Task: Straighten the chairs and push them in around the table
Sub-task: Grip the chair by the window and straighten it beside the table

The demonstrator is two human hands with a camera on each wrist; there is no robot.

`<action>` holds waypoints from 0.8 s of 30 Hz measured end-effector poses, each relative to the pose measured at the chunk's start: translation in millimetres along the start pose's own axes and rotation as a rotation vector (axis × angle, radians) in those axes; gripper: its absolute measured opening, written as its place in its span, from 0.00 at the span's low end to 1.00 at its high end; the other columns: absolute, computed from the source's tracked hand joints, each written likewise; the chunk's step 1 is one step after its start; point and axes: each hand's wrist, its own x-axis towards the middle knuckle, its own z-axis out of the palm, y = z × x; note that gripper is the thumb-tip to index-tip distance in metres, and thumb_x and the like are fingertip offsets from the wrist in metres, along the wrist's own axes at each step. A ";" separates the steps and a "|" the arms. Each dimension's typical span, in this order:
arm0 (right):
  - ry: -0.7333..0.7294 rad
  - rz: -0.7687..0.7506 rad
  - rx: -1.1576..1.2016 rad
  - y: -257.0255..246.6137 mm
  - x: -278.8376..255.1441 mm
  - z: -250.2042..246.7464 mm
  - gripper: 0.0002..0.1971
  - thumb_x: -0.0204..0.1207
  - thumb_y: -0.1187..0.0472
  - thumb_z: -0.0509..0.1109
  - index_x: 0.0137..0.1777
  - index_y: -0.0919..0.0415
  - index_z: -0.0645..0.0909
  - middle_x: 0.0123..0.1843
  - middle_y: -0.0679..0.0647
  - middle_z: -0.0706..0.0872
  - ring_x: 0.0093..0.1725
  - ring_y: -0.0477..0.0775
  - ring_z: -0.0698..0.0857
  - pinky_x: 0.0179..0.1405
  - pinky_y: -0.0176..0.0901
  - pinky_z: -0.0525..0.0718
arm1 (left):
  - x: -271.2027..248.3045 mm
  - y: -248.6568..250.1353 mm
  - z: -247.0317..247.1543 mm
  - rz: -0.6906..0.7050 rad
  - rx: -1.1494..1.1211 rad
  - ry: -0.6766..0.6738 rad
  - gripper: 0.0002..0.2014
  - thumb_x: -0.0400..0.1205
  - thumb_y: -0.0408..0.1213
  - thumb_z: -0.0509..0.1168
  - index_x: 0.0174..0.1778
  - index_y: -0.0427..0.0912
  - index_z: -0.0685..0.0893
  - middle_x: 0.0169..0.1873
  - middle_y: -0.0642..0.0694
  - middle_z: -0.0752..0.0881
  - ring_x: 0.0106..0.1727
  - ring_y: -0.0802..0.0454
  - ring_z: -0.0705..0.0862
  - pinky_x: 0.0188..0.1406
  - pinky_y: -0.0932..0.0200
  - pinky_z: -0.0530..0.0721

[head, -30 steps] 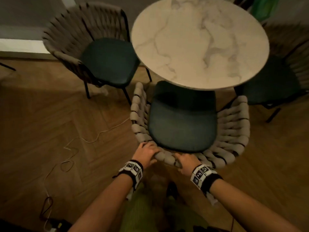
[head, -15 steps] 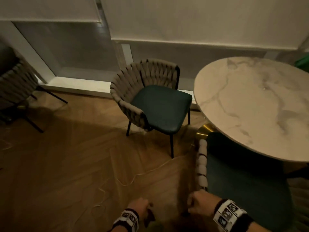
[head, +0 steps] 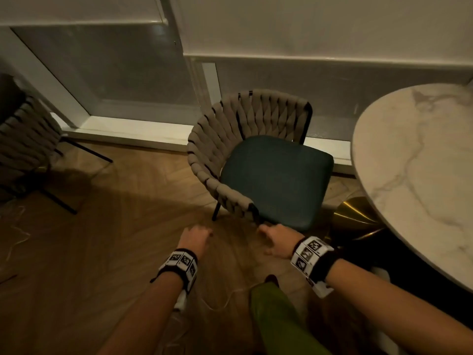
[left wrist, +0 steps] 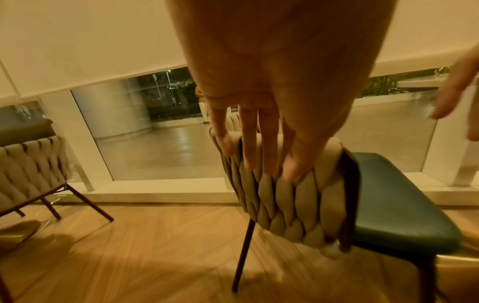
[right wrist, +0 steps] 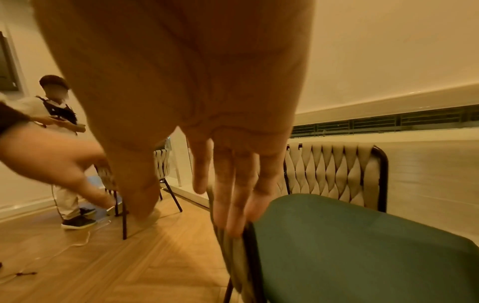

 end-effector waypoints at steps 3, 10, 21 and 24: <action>0.091 -0.005 0.062 -0.7 74.6 -26.0 0.35 0.72 0.53 0.74 0.76 0.54 0.62 0.66 0.62 0.78 0.60 0.63 0.81 0.58 0.55 0.83 | 60.3 -13.6 -36.7 -0.022 0.031 0.139 0.24 0.84 0.35 0.60 0.77 0.46 0.66 0.75 0.44 0.73 0.76 0.45 0.69 0.74 0.43 0.69; 0.217 0.142 0.186 -22.8 193.8 -18.2 0.44 0.68 0.54 0.79 0.79 0.54 0.58 0.76 0.59 0.70 0.74 0.65 0.70 0.69 0.65 0.73 | 174.0 -35.3 -53.9 0.052 0.200 0.135 0.28 0.83 0.32 0.60 0.80 0.44 0.60 0.82 0.43 0.62 0.82 0.44 0.59 0.78 0.44 0.65; 0.160 0.027 0.118 7.3 204.1 -2.8 0.29 0.75 0.64 0.68 0.75 0.56 0.65 0.63 0.63 0.84 0.57 0.67 0.84 0.51 0.55 0.82 | 229.5 -50.7 -51.2 0.085 0.424 -0.041 0.18 0.78 0.54 0.63 0.64 0.59 0.81 0.67 0.55 0.82 0.77 0.49 0.68 0.79 0.27 0.38; 0.168 0.009 0.105 19.5 196.0 -7.5 0.28 0.73 0.63 0.72 0.72 0.55 0.67 0.62 0.62 0.84 0.56 0.65 0.84 0.50 0.55 0.83 | 225.4 -34.4 -52.1 0.080 0.398 -0.038 0.17 0.78 0.52 0.64 0.63 0.57 0.81 0.65 0.54 0.83 0.75 0.48 0.70 0.78 0.26 0.41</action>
